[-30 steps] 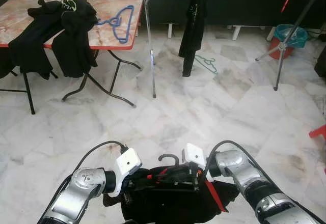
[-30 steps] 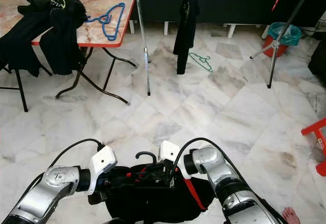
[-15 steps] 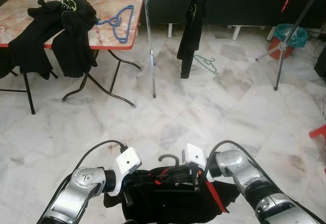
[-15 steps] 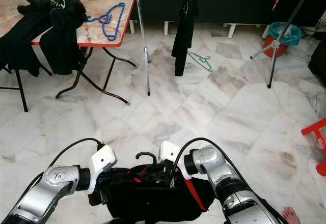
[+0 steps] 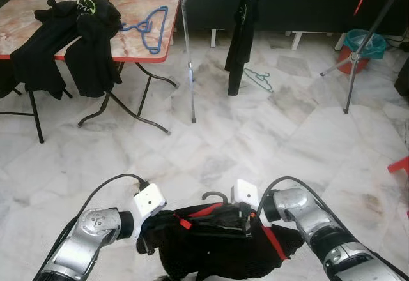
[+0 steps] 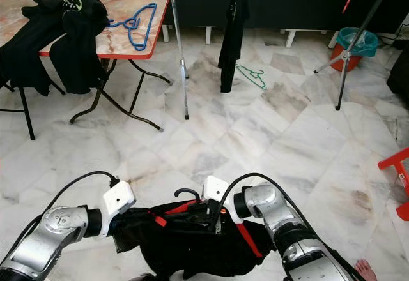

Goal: Hang hanger

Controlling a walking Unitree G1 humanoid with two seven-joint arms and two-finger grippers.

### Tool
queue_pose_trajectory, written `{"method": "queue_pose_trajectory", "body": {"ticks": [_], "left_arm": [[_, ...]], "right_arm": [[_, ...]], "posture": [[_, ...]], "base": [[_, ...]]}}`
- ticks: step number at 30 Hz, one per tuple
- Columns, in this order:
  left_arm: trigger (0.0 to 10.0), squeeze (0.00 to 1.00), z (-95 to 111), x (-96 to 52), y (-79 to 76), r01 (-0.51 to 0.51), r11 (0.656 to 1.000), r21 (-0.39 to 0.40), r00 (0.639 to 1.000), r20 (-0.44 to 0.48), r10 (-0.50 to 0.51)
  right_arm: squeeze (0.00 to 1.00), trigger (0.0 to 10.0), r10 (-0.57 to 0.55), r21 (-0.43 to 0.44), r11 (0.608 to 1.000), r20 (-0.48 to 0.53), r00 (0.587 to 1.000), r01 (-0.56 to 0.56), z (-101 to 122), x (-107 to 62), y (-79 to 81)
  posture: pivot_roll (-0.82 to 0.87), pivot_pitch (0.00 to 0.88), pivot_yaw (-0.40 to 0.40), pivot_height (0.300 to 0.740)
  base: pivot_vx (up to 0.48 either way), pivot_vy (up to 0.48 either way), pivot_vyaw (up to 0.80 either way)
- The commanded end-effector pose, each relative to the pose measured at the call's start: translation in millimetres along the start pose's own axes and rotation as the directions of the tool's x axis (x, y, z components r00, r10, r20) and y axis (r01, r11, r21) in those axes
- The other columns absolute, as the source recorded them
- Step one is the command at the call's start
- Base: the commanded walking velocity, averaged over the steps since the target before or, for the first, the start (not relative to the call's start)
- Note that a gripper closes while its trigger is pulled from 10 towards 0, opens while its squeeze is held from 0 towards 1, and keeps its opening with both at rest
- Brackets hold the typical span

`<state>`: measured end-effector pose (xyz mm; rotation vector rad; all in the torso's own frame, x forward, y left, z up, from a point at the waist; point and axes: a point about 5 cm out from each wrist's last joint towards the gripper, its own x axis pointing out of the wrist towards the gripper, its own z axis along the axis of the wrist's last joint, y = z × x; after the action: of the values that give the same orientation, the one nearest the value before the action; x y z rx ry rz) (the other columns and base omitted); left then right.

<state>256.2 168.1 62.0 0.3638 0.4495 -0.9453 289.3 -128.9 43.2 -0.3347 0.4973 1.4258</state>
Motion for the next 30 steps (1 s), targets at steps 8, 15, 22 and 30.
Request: {"method": "queue_pose_trajectory", "body": {"ticks": [8, 15, 22, 30], "left_arm": [[0.0, 0.0, 5, -6.3, 24.6, -0.205, 0.979, 0.018, 0.978, 0.052, 0.204], [0.0, 0.0, 0, -11.1, 22.5, -0.172, 0.985, 0.026, 0.985, 0.04, 0.17], [0.0, 0.0, -4, -11.2, 23.5, -0.195, 0.98, 0.045, 0.981, 0.017, 0.194], [0.0, 0.0, -2, -10.0, 38.7, -0.335, 0.939, 0.076, 0.942, 0.021, 0.334]], "right_arm": [[0.0, 10.0, -0.031, -0.026, 0.999, -0.13, 0.991, 0.028, -16, -3.6, 1.9], [0.0, 10.0, -0.185, -0.079, 0.982, -0.196, 0.963, 0.173, -18, -6.3, -8.7], [0.0, 10.0, -0.296, -0.103, 0.955, -0.265, 0.917, 0.279, -23, -12.5, -17.5], [0.0, 10.0, -0.248, -0.099, 0.969, -0.322, 0.914, 0.228, -31, -14.1, -13.2]], "posture": [[0.09, 0.099, -0.002, 0.74], [0.1, 0.106, -0.002, 0.74], [0.1, 0.112, -0.004, 0.74], [0.09, 0.113, -0.004, 0.74]], "base": [[0.0, 0.0, 0.0], [0.0, 0.0, 0.0], [0.0, 0.0, 0.0], [0.0, 0.0, 0.0]]}}
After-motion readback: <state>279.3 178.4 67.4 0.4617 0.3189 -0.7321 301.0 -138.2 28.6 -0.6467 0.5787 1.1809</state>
